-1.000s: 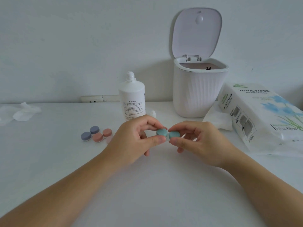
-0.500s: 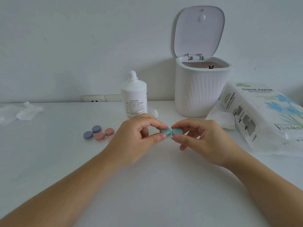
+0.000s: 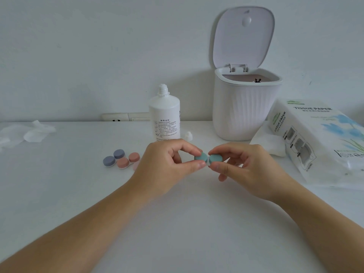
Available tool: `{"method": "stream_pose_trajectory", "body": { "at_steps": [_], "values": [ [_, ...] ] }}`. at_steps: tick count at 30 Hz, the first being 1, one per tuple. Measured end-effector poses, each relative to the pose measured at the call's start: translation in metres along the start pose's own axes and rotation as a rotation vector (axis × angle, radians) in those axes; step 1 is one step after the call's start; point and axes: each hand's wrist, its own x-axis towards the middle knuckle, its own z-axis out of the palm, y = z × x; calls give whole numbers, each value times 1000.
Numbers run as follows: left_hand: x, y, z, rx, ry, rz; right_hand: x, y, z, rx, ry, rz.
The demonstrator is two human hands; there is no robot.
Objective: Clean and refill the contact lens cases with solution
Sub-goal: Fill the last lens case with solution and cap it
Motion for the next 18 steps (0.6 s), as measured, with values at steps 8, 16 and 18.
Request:
{"method": "stream_pose_trajectory", "body": {
  "at_steps": [8, 16, 18],
  "values": [
    [0, 2, -7, -52, -182, -15, -1, 0, -1, 8, 4, -1],
    [-1, 4, -1, 112, -54, 27, -1, -2, 0, 5, -6, -3],
    [0, 3, -3, 103, -114, 26, -1, -1, 0, 6, -10, -1]
  ]
}}
